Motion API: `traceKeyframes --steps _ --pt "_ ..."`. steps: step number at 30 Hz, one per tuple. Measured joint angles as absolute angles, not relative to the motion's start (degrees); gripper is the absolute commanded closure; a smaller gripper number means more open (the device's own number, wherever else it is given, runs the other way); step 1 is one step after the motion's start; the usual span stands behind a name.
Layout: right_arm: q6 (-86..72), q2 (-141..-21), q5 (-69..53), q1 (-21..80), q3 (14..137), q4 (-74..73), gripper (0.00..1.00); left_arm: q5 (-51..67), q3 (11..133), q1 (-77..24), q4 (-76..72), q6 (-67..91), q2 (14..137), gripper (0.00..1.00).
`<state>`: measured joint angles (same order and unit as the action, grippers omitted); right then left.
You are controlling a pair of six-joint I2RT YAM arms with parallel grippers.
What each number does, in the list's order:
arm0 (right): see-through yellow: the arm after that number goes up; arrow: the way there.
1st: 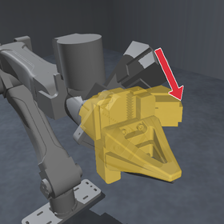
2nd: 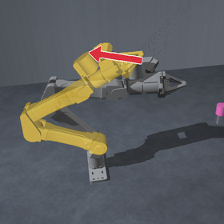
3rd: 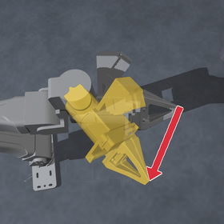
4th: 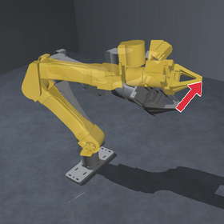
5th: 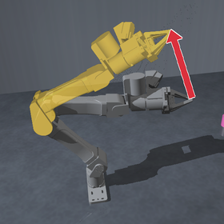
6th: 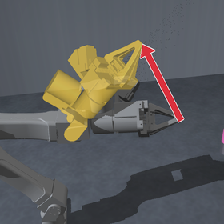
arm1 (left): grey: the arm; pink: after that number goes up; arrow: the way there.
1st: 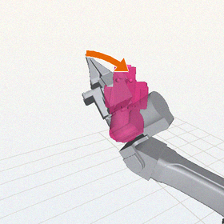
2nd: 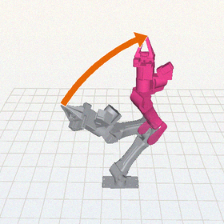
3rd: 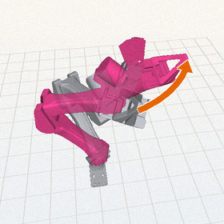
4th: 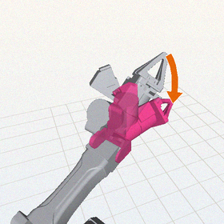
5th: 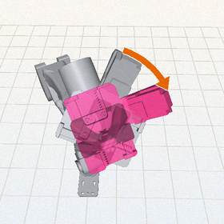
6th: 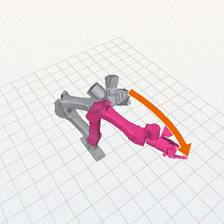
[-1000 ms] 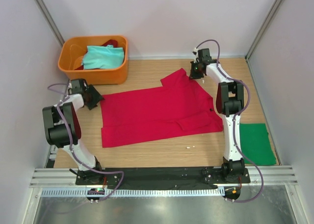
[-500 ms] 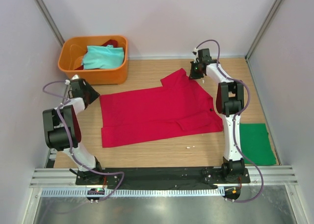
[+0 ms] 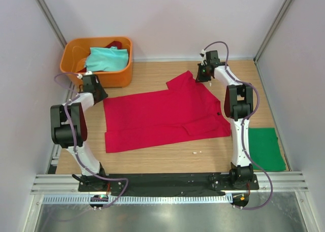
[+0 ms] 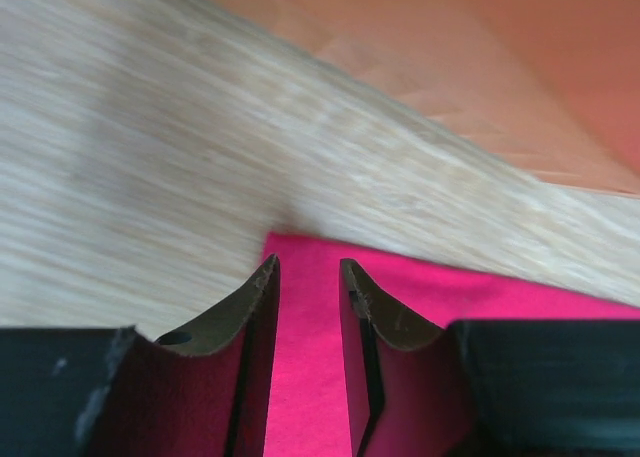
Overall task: Fold and stack the t-shirts
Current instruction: Fold the tshirt
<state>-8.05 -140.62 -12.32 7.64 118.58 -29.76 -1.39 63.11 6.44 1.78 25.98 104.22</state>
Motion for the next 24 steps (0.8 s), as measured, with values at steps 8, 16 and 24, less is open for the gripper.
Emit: traceKeyframes --steps 8,16,24 --pt "-8.1 -140.4 -12.6 7.6 117.9 -29.2 0.99 -6.8 67.2 4.3 8.7 20.1 105.9 0.61" --pt "-8.1 -139.3 -13.2 7.5 115.9 -28.1 0.99 -9.3 72.1 3.8 11.0 17.3 109.4 0.70" --pt "-8.1 -138.3 -13.5 7.5 114.1 -27.7 0.99 -10.9 67.1 3.0 6.2 16.7 107.5 0.57"
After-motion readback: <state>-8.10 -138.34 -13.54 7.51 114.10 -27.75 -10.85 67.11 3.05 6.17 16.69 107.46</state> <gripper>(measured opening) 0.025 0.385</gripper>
